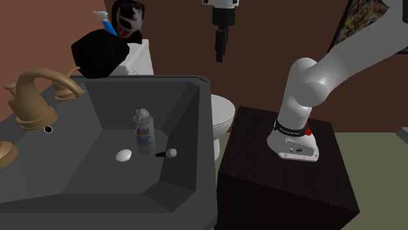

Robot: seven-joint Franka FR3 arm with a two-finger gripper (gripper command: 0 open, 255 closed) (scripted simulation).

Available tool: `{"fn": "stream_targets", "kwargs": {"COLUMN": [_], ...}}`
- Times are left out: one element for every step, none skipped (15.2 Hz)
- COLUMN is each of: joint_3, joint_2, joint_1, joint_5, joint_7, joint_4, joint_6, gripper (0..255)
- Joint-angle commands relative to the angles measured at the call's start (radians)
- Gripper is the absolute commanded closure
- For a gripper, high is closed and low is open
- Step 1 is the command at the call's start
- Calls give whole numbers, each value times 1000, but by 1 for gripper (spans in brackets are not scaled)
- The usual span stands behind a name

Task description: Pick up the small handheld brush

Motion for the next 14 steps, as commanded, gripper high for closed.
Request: {"fn": "stream_targets", "kwargs": {"joint_3": [0,12,24,36,48,60,73,85,97,110,123,135,148,161], "joint_2": [0,18,38,58,79,101,124,147,171,196,222,248,274,302], "joint_1": [0,13,25,37,50,62,74,85,97,108,119,130,140,150], "joint_5": [0,9,18,27,35,43,51,59,66,72,78,84,89,93], "joint_7": [0,-4,-7,-11,-15,-18,-22,-26,-30,-34,-37,-41,-44,-48], "joint_4": [0,-8,-14,-20,-24,-28,-30,-32,-33,-32,-31,-29,-26,-22], "joint_6": [0,29,57,86,114,142,170,198,226,253,281,307,334,360], "gripper": [0,0,0,0,0,0,0,0,0,0,0,0,0,0]}}
